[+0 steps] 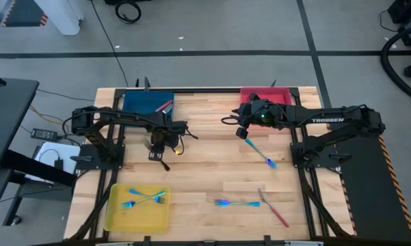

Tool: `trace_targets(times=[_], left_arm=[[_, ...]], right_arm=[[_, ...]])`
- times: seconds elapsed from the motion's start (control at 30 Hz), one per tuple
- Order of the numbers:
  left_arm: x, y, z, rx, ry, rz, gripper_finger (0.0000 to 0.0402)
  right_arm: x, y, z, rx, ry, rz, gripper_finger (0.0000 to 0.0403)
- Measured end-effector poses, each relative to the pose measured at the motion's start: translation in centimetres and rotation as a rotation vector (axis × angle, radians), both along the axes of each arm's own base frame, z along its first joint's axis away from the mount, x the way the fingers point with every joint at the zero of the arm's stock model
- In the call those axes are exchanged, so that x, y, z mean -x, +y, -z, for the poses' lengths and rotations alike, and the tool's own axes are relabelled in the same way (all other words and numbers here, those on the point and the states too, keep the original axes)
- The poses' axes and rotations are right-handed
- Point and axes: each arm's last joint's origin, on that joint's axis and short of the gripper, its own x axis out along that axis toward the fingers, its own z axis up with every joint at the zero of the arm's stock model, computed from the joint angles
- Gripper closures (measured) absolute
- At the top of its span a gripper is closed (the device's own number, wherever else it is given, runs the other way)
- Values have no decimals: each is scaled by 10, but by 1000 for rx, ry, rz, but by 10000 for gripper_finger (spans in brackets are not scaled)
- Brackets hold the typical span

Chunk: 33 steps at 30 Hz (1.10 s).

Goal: Sort silverware by color (type)
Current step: Put the black fork into the red bin

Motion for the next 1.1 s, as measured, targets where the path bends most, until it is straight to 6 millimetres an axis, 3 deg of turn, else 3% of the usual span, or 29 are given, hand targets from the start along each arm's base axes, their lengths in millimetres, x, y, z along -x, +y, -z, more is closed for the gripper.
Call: trace_targets(times=[0.57, 0.87, 1.0, 1.1], left_arm=[[28, -7, 43, 50, 42, 78, 276], [29, -8, 47, 42, 21, 83, 277], [28, -7, 48, 35, 9, 84, 299], [27, -7, 50, 30, 7, 88, 337]], right_arm=[[0, 0, 0, -33, -20, 22, 304], [0, 0, 0, -45, -30, 31, 304], [0, 0, 0, -55, -36, 38, 304], [0, 0, 0, -55, -36, 38, 304]])
